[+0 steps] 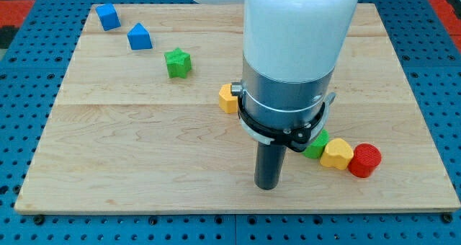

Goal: Move your arm towards red circle

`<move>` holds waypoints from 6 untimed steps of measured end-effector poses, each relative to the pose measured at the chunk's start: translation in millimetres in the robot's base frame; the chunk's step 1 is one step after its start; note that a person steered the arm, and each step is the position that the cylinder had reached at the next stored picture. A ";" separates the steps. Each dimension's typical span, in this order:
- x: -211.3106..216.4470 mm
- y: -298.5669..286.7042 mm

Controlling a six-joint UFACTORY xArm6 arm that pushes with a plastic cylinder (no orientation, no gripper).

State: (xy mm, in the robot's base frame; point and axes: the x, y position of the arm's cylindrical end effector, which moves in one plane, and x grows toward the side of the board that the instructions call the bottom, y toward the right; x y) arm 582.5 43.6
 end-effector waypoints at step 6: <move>5.7 200.4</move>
